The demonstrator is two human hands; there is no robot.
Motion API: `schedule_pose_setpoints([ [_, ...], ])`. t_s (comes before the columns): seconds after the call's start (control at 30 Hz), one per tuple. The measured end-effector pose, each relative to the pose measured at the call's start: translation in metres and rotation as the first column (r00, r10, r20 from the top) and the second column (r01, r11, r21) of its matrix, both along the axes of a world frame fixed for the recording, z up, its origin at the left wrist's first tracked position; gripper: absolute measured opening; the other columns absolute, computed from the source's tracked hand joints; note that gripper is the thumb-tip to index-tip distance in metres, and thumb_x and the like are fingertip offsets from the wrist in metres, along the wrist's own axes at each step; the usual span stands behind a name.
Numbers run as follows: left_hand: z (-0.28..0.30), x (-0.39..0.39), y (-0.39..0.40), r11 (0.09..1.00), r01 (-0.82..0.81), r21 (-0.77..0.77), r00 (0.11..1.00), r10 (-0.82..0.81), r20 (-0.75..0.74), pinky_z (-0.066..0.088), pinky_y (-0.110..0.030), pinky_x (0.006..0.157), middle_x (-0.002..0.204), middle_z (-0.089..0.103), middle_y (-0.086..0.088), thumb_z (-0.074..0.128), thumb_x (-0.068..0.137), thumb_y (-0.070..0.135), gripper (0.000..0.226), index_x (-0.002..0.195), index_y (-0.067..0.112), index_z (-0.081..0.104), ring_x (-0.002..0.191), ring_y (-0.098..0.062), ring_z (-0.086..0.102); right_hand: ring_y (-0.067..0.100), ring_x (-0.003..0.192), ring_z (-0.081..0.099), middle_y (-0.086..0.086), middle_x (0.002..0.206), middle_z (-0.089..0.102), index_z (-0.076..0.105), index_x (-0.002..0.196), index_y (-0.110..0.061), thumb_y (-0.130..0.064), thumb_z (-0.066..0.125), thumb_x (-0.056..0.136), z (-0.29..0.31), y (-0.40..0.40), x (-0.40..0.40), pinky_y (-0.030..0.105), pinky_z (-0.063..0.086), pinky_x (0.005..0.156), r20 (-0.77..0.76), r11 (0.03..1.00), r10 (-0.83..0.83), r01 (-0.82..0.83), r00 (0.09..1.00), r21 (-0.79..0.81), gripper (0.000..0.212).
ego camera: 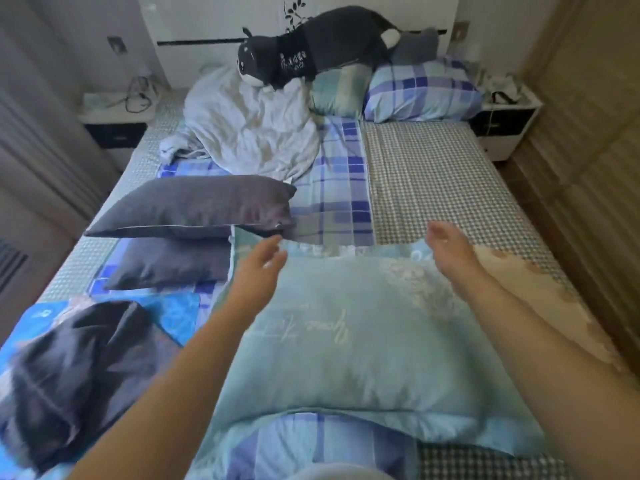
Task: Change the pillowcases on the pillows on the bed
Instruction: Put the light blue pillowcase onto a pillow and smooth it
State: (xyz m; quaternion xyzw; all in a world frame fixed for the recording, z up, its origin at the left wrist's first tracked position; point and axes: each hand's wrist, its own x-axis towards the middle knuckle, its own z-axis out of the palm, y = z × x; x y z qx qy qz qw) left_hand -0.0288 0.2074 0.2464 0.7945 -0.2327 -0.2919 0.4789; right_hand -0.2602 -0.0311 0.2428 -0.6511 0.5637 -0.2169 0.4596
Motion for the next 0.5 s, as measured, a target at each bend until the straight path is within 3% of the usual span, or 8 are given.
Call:
schedule_pose_setpoints([
  [0.07, -0.062, -0.034, 0.037, 0.964, 0.094, 0.249, 0.995, -0.088, -0.035, 0.041, -0.030, 0.104, 0.133, 0.062, -0.006, 0.061, 0.100, 0.023, 0.038, 0.138, 0.020, 0.059, 0.118, -0.019, 0.059, 0.026, 0.105, 0.062, 0.010, 0.122, 0.066, 0.065, 0.121, -0.013, -0.014, 0.057, 0.097, -0.056, 0.043, 0.001, 0.036, 0.049, 0.091, -0.168, 0.982, 0.188, -0.181, 0.968, 0.055, 0.025],
  [0.13, -0.112, -0.053, 0.078, 0.878, 0.121, 0.463, 0.992, -0.086, -0.096, 0.041, -0.030, 0.103, 0.134, 0.062, -0.011, 0.064, 0.098, 0.023, 0.038, 0.135, 0.017, 0.060, 0.118, -0.024, 0.061, 0.030, 0.113, 0.061, 0.012, 0.129, 0.062, 0.066, 0.121, -0.013, -0.013, 0.055, 0.094, -0.099, 0.086, 0.003, 0.032, 0.048, 0.093, -0.330, 0.923, 0.381, -0.332, 0.864, 0.195, 0.029],
  [0.23, -0.146, -0.046, 0.120, 0.789, 0.061, 0.611, 0.991, 0.023, -0.128, 0.041, -0.031, 0.102, 0.134, 0.063, -0.014, 0.063, 0.098, 0.022, 0.035, 0.132, 0.011, 0.062, 0.119, -0.027, 0.061, 0.029, 0.121, 0.053, 0.010, 0.136, 0.051, 0.060, 0.128, -0.017, -0.015, 0.051, 0.094, -0.123, 0.127, 0.017, 0.030, 0.042, 0.100, -0.442, 0.819, 0.570, -0.522, 0.693, 0.238, 0.035],
  [0.3, -0.154, -0.031, 0.130, 0.754, 0.016, 0.657, 0.995, 0.054, -0.087, 0.042, -0.033, 0.101, 0.134, 0.062, -0.014, 0.060, 0.100, 0.022, 0.037, 0.134, 0.010, 0.061, 0.120, -0.030, 0.060, 0.029, 0.127, 0.044, 0.008, 0.142, 0.045, 0.056, 0.133, -0.018, -0.016, 0.049, 0.096, -0.123, 0.150, 0.039, 0.033, 0.039, 0.105, -0.467, 0.774, 0.602, -0.617, 0.647, 0.143, 0.037],
  [0.4, -0.176, -0.009, 0.129, 0.743, -0.025, 0.668, 0.996, 0.078, -0.050, 0.045, -0.039, 0.100, 0.135, 0.061, -0.016, 0.055, 0.102, 0.027, 0.043, 0.143, 0.014, 0.052, 0.117, -0.034, 0.060, 0.034, 0.137, 0.035, 0.012, 0.152, 0.038, 0.052, 0.136, -0.016, -0.023, 0.053, 0.097, -0.115, 0.200, 0.088, 0.043, 0.036, 0.113, -0.418, 0.663, 0.610, -0.723, 0.673, -0.194, 0.040],
  [0.47, -0.198, 0.000, 0.122, 0.746, -0.012, 0.665, 1.000, 0.015, 0.001, 0.046, -0.042, 0.100, 0.131, 0.060, -0.018, 0.053, 0.102, 0.031, 0.047, 0.148, 0.020, 0.047, 0.113, -0.036, 0.060, 0.034, 0.141, 0.033, 0.013, 0.153, 0.039, 0.052, 0.135, -0.017, -0.027, 0.054, 0.096, -0.130, 0.207, 0.101, 0.047, 0.029, 0.118, -0.371, 0.487, 0.704, -0.792, 0.606, -0.369, 0.040],
  [0.5, -0.210, 0.004, 0.118, 0.737, -0.003, 0.675, 0.999, -0.031, 0.038, 0.043, -0.043, 0.103, 0.133, 0.057, -0.018, 0.051, 0.102, 0.034, 0.049, 0.149, 0.024, 0.044, 0.117, -0.037, 0.057, 0.032, 0.143, 0.031, 0.012, 0.155, 0.039, 0.052, 0.136, -0.018, -0.031, 0.053, 0.097, -0.154, 0.191, 0.087, 0.047, 0.023, 0.121, -0.464, 0.417, 0.674, -0.815, 0.574, -0.402, 0.041],
])
